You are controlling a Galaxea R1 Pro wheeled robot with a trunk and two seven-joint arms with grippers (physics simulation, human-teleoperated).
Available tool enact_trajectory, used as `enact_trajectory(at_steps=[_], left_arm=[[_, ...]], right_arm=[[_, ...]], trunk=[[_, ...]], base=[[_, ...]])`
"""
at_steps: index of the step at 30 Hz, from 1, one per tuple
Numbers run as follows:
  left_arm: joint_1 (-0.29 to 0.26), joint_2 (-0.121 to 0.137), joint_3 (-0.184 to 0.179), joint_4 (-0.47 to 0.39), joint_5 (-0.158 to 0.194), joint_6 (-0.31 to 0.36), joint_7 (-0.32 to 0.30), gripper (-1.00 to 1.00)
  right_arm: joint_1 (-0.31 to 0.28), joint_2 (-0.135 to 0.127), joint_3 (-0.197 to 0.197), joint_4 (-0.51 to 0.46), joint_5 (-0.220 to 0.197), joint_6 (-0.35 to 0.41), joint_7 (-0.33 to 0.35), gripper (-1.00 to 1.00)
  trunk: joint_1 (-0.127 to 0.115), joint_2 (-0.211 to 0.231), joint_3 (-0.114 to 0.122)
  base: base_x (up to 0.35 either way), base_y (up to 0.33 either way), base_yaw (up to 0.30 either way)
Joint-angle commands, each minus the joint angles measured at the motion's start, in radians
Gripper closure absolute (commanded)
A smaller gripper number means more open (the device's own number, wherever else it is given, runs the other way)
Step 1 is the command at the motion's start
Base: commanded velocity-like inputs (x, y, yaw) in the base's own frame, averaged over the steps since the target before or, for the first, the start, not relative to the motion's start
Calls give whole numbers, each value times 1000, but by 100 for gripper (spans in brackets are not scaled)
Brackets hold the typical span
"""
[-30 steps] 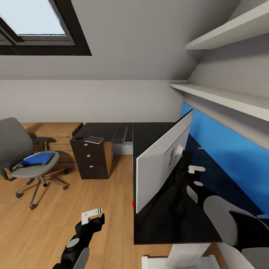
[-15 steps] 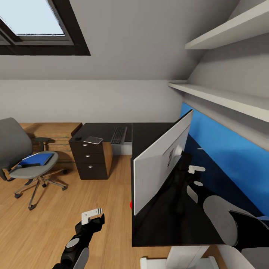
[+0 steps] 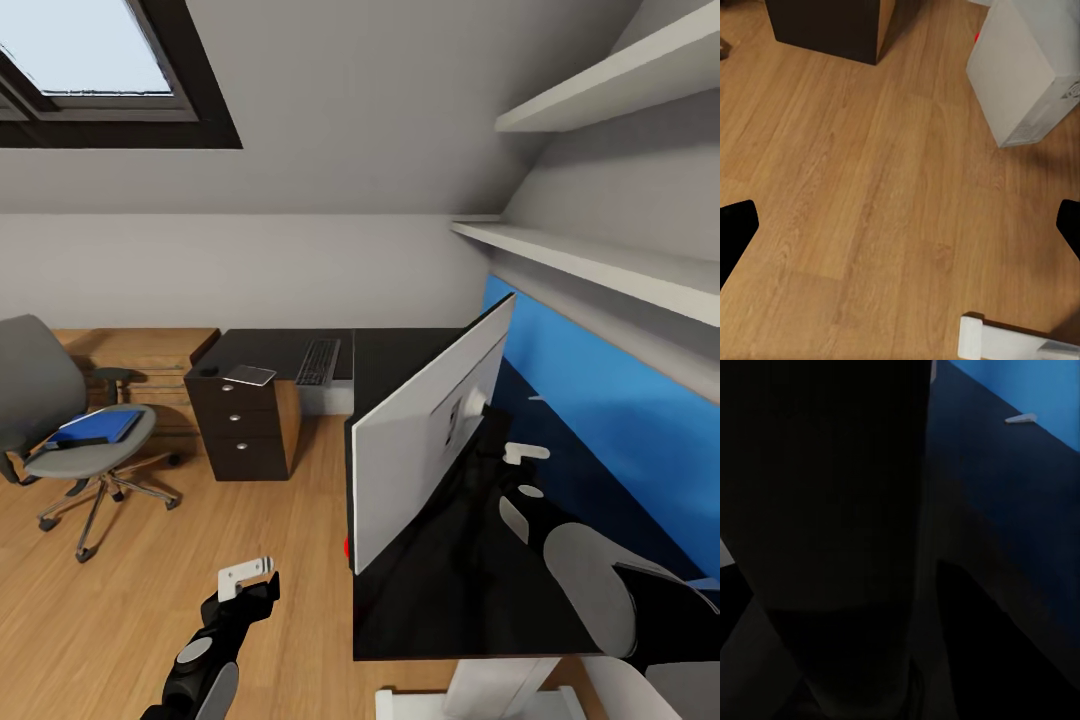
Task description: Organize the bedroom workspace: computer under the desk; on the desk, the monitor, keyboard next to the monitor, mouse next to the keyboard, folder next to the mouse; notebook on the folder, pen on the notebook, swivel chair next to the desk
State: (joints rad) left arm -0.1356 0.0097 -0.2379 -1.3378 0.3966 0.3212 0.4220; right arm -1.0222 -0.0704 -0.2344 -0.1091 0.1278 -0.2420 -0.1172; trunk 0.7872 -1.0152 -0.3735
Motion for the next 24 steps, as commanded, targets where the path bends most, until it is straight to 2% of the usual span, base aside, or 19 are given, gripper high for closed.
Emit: enact_trajectory(at_steps=[1,24], left_arm=[[-1,1,-3,-1,8,2,9,-100],[-1,3,0,-1,8,2,12,-100]], right_arm=[[-1,1,0,2,7,-4,1,100],[-1,3,0,2,7,0,-1,100]], trunk=[[0,-1,-1],[0,-1,-1]], base=[[0,0,0],[0,0,0]])
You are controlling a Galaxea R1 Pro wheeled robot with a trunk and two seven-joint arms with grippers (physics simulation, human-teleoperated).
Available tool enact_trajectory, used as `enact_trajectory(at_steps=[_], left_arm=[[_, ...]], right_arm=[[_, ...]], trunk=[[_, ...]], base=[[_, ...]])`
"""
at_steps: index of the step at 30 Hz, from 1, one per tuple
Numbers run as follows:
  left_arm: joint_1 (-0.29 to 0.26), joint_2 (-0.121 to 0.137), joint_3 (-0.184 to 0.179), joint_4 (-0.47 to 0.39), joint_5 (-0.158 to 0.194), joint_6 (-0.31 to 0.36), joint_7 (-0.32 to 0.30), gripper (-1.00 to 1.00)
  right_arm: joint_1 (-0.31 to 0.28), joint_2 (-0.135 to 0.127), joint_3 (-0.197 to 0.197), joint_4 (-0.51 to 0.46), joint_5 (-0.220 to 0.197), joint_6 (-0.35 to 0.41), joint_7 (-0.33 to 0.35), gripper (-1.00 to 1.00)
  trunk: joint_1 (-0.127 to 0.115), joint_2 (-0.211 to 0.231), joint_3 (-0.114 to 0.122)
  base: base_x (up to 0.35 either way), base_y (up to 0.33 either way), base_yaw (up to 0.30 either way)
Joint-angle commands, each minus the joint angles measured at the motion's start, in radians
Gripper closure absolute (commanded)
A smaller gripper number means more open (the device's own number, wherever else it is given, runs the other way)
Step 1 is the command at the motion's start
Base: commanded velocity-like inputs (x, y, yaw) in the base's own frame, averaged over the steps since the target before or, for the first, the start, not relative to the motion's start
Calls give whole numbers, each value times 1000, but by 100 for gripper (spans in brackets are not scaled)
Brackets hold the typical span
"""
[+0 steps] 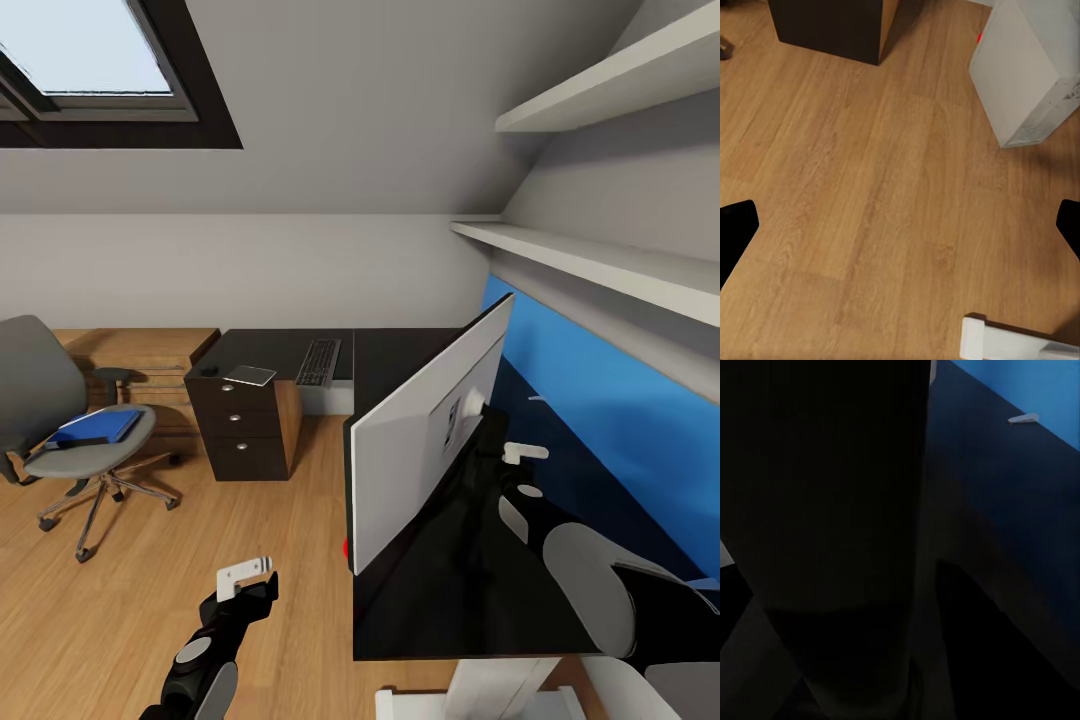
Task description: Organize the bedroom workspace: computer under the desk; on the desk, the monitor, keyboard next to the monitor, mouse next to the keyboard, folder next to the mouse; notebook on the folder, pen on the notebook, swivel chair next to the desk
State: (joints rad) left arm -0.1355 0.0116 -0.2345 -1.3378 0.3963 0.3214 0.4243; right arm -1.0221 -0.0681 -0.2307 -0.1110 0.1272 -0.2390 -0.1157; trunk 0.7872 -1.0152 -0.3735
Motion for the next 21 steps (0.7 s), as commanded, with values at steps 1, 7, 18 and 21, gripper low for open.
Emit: enact_trajectory(at_steps=[1,7,18,21], left_arm=[[-1,1,-3,-1,9,2,9,-100],[-1,2,5,-1,9,2,10,-100],[-1,9,20,-1,9,2,10,-100],[-1,11,20,-1,9,2,10,-100]], right_arm=[[-1,1,-4,4,8,-3,-2,100],[-1,1,-4,4,8,-4,-2,100],[-1,2,-4,5,8,-5,-2,100],[-1,2,-4,5,8,-5,-2,100]], trunk=[[0,-1,-1],[0,-1,-1],[0,-1,-1],[0,-1,-1]], base=[[0,0,0],[0,0,0],[0,-96,0],[6,-249,0]])
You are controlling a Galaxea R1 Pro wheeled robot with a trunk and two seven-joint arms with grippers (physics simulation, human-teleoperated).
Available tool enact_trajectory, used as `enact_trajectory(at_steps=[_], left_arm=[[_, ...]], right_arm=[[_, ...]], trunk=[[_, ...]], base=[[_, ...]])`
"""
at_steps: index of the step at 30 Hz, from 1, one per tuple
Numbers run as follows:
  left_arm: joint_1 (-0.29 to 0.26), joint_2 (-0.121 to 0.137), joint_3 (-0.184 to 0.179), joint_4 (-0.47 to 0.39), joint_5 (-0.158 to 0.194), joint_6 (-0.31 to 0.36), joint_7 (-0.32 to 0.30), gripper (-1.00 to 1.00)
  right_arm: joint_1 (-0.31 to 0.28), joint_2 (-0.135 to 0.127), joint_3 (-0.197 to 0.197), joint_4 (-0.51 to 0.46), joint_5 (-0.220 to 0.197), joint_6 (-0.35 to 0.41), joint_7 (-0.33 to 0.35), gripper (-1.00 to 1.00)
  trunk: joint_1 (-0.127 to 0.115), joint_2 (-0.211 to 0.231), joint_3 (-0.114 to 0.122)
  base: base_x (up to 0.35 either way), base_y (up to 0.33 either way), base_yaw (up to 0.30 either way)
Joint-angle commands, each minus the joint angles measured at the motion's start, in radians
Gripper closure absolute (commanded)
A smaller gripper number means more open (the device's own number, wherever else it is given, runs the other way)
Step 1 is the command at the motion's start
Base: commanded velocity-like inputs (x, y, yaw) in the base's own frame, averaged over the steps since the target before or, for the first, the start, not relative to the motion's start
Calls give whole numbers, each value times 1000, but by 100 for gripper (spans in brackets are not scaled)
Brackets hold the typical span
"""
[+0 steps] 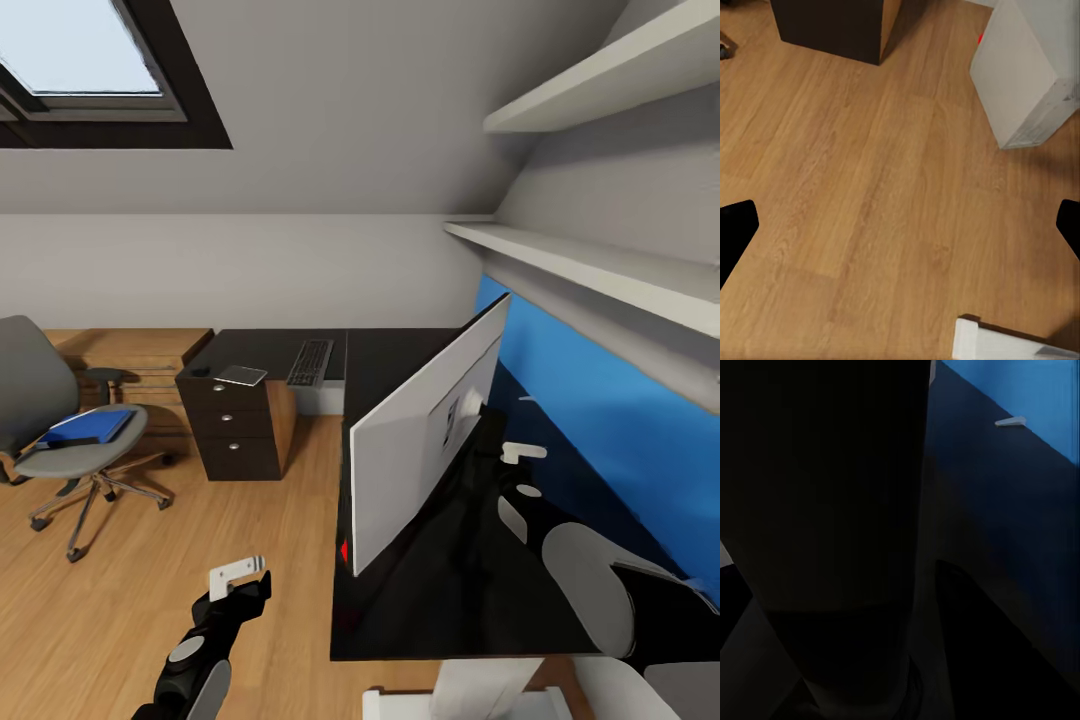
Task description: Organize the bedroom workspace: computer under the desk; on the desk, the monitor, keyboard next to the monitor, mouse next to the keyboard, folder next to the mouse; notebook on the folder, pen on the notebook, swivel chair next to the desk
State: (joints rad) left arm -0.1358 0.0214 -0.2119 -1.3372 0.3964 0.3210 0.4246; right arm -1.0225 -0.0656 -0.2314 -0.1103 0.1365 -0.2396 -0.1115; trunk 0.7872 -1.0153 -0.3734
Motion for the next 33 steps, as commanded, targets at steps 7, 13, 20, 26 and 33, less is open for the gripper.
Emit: enact_trajectory(at_steps=[7,13,20,26,33], left_arm=[[-1,2,-2,-3,9,3,9,-100],[-1,2,59,-4,9,5,8,-100],[-1,2,77,-7,9,5,8,-100],[-1,2,78,-8,9,4,8,-100],[-1,3,80,-10,9,4,7,-100]], right_arm=[[-1,0,-3,4,-2,-4,-7,100],[-1,0,-3,4,-2,-3,-7,100],[-1,0,-3,4,-2,-4,-7,100],[-1,0,-3,4,-2,-4,-7,100],[-1,0,-3,4,-2,-4,-8,100]], trunk=[[0,-1,-1],[0,-1,-1],[0,-1,-1],[0,-1,-1],[0,-1,-1]], base=[[150,-232,0],[77,-83,0],[23,-21,0],[175,-162,0],[188,-176,0]])
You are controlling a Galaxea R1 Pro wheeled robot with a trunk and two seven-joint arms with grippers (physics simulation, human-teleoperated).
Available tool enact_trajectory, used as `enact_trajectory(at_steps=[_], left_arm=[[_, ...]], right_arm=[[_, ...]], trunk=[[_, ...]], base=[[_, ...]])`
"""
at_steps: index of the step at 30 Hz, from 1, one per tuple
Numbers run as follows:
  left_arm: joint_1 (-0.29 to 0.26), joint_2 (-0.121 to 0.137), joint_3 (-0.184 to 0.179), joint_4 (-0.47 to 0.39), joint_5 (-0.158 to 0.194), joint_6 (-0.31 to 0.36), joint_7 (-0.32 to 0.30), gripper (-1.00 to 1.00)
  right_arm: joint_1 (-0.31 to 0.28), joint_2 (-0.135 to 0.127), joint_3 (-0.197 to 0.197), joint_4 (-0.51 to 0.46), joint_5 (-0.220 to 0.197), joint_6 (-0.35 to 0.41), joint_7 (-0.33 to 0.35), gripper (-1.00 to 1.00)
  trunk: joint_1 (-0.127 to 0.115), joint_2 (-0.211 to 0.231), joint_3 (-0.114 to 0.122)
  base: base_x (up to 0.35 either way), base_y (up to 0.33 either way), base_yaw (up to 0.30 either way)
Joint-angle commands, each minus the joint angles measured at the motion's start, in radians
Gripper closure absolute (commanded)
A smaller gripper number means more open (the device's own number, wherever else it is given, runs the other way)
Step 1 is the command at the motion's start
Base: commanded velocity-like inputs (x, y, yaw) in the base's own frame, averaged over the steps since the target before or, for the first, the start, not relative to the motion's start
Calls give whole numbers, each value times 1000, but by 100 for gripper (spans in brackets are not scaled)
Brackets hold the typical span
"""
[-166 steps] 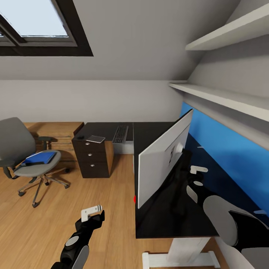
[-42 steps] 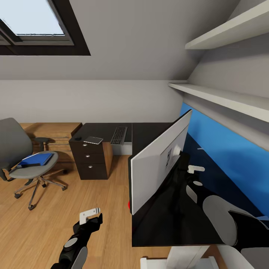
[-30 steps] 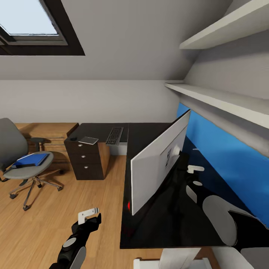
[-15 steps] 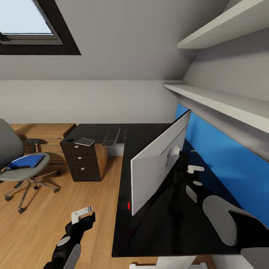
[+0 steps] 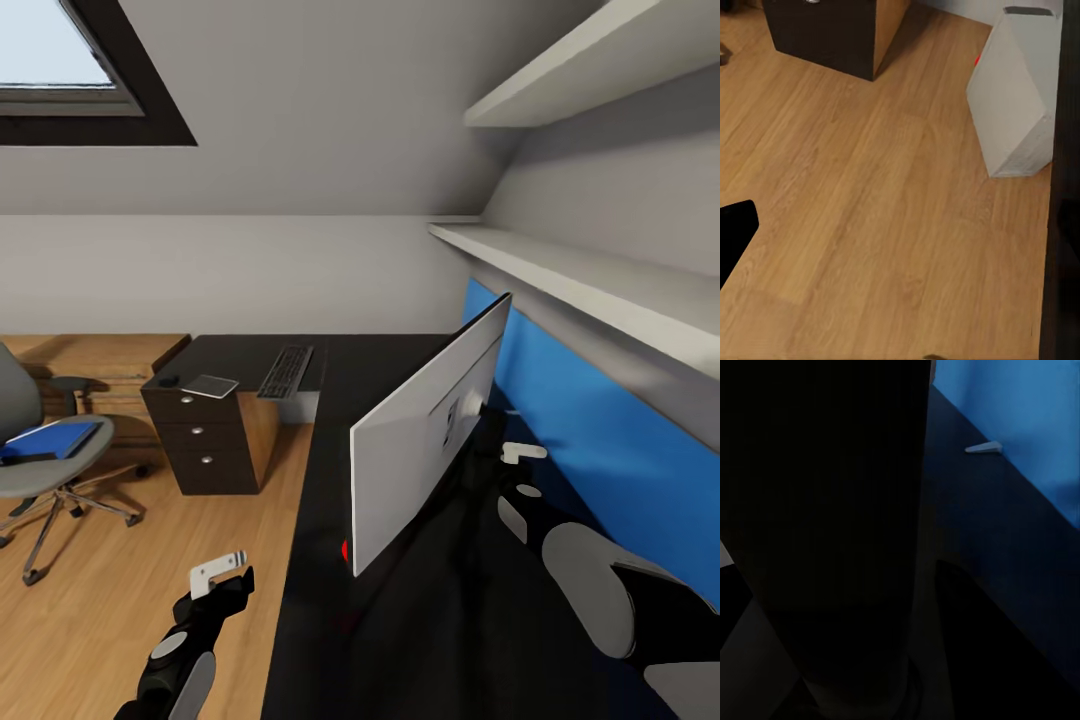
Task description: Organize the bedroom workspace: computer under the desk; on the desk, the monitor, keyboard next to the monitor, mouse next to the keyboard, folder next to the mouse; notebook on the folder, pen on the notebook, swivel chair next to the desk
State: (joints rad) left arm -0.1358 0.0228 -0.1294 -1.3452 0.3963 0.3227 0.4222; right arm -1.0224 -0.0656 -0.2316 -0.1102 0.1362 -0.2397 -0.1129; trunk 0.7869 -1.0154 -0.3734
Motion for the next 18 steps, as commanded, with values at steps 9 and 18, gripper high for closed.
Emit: enact_trajectory(at_steps=[9,18], left_arm=[[-1,2,-3,-5,8,4,9,-100],[-1,2,-1,-5,9,5,9,-100]], right_arm=[[-1,-1,-3,4,-1,-4,-6,100],[-1,0,-3,4,-1,-4,-5,100]], trunk=[[0,-1,-1],[0,-1,-1]], base=[[156,-82,0],[5,-2,0]])
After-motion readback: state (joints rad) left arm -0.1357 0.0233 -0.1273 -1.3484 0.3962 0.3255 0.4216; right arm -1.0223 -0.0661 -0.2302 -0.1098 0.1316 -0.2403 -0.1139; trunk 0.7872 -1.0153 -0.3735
